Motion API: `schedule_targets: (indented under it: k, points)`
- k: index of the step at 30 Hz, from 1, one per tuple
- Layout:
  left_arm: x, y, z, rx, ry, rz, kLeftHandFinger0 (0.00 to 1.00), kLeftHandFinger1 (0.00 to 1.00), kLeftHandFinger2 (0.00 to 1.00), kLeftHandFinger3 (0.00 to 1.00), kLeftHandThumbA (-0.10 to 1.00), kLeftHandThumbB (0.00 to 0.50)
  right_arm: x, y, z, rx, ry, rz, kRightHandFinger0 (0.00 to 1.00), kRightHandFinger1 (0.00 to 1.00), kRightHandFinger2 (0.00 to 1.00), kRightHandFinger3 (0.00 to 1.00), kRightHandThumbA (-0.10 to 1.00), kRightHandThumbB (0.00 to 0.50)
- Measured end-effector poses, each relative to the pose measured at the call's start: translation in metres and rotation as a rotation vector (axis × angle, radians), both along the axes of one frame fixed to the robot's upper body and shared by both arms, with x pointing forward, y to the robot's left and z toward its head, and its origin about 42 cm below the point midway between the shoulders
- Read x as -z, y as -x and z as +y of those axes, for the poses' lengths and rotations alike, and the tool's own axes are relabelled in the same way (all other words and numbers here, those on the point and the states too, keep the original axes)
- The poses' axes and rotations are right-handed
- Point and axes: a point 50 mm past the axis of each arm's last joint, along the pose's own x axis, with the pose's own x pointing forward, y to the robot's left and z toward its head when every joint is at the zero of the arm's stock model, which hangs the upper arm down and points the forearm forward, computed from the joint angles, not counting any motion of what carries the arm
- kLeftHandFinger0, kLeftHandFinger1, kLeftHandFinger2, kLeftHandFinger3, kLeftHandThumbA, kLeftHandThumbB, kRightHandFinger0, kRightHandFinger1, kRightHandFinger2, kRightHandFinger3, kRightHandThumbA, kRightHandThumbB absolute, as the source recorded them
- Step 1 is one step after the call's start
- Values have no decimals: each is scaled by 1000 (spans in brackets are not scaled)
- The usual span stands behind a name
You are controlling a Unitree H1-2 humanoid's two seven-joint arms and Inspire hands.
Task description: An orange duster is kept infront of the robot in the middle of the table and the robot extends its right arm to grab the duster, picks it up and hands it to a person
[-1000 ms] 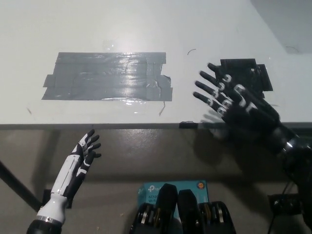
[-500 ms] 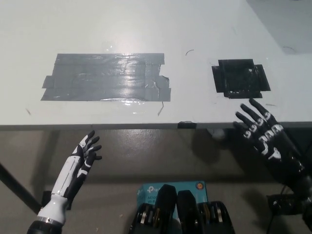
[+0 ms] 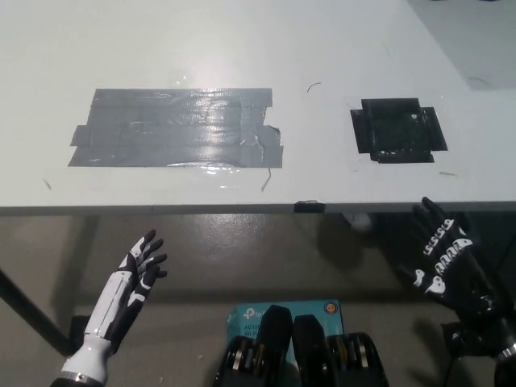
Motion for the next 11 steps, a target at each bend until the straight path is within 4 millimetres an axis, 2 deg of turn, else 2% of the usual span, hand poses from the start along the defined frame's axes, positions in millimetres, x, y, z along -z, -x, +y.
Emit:
schedule_targets:
  k: [6,11]
  points:
    - [0,1,0,-1,-1,1,854,941,986,1000,956,142,0,0,1,12,125,-65,1000,1000,1000,1000,1000,304]
    - [2,4,1,-1,-7,3,922,1000,1000,1000,973,154,-3,1,-1,18,209,-113,1000,1000,1000,1000,1000,326]
